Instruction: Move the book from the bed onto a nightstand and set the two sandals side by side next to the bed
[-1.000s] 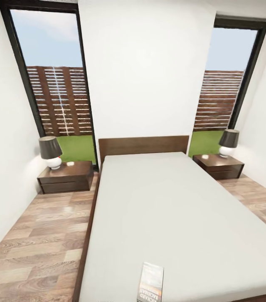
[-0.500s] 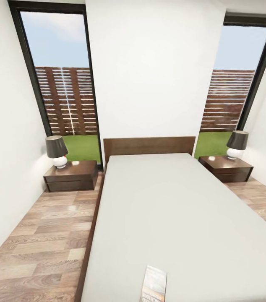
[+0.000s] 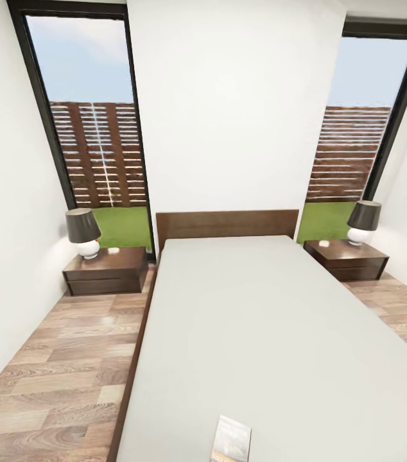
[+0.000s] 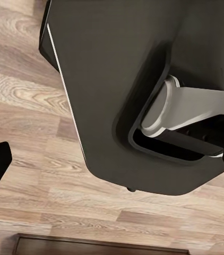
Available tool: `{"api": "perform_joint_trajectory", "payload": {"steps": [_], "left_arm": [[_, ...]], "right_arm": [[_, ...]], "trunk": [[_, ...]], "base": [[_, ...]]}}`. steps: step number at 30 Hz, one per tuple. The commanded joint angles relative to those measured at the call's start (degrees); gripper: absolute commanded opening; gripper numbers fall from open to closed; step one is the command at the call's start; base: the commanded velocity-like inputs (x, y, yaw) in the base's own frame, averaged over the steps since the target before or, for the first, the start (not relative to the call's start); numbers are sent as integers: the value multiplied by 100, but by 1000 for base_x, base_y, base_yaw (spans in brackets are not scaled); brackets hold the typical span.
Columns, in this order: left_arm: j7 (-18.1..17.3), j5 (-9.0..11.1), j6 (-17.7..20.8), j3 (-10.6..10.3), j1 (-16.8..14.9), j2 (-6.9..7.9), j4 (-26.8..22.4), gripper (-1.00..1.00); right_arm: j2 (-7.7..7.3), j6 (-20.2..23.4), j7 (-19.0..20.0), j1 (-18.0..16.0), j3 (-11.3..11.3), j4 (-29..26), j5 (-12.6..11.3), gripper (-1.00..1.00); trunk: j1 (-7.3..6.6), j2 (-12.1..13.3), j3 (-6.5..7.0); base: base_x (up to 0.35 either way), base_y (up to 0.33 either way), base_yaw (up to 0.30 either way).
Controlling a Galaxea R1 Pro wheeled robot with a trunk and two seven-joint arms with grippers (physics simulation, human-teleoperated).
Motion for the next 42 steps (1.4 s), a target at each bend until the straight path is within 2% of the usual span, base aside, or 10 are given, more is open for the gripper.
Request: {"api": "perform_joint_trajectory", "payload": {"steps": [1, 42], "left_arm": [[0, 56, 39, -23, 5, 4, -21, 100], [-1, 56, 39, -20, 5, 4, -23, 100]], "right_arm": [[-6, -19, 4, 0, 37, -7, -60, 100], [-26, -19, 4, 0, 37, -7, -60, 100]], "trunk": [[4, -11, -10], [4, -11, -10]], "base": [[16, -13, 1], [43, 6, 0]]}}
